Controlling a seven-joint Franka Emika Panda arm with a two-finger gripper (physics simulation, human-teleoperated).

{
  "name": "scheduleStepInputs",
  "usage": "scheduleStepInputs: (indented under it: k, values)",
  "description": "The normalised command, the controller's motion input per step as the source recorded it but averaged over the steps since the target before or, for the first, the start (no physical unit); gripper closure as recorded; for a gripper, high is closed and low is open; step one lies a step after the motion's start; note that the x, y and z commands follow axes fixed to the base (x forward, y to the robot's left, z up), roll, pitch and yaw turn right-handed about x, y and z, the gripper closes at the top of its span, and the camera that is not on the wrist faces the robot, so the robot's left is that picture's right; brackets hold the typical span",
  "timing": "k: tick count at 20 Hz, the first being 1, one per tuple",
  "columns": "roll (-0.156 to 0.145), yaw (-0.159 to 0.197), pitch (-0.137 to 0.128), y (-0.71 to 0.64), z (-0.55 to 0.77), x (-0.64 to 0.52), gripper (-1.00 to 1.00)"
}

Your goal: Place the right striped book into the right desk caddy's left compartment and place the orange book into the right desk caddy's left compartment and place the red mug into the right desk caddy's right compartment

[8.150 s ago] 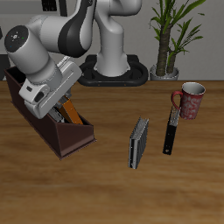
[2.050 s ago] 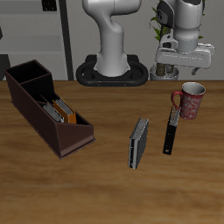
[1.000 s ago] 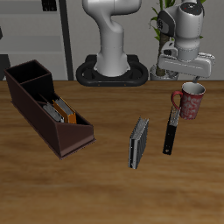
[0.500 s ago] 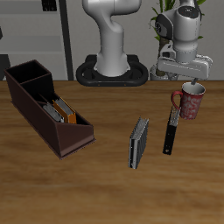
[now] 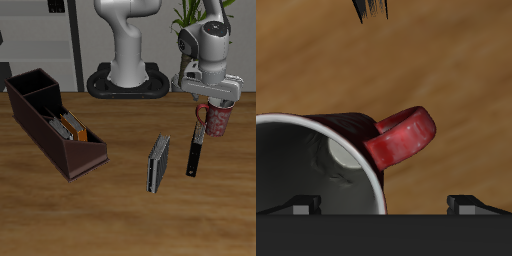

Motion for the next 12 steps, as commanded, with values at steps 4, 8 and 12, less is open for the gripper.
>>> scheduleStepInputs:
  k: [4, 8, 12]
  values:
    - [0.111, 0.010, 0.026, 0.14, -0.14, -0.06, 1.00]
    - [0.034, -0.006, 0.004, 0.03, 0.03, -0.04, 1.00]
    - [0.024, 0.024, -0.044, -0.04, 0.14, -0.02, 1.00]
